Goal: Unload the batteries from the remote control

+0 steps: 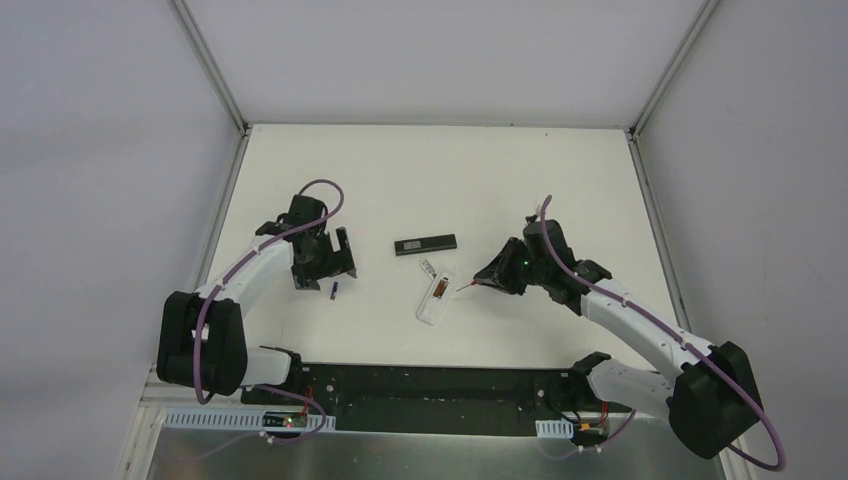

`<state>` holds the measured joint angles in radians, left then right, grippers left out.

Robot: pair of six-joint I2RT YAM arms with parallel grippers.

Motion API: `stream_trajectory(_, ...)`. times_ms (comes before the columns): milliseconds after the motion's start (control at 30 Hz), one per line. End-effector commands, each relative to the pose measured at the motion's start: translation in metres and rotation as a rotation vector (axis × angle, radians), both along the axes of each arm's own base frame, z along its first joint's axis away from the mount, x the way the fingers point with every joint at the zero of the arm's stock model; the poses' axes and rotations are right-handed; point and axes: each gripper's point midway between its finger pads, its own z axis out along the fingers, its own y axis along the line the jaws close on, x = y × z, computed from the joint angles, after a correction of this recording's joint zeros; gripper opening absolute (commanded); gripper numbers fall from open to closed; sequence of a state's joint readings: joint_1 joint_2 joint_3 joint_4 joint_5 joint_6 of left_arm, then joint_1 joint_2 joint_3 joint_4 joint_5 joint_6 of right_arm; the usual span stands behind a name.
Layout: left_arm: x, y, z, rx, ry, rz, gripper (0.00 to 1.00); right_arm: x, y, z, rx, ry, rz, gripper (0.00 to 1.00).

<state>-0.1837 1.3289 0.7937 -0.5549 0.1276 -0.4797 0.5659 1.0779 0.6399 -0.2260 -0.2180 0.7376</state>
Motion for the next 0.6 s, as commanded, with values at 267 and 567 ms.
stream_trajectory(267,0.006,-0.091,0.055,-0.093,-0.189,-0.366,0.87,0.004,0.002,0.008,-0.072,-0.025,0.049,0.00)
stream_trajectory(567,0.005,-0.166,0.029,-0.166,-0.154,-0.421,0.81,0.016,0.018,0.010,-0.162,-0.030,0.071,0.00)
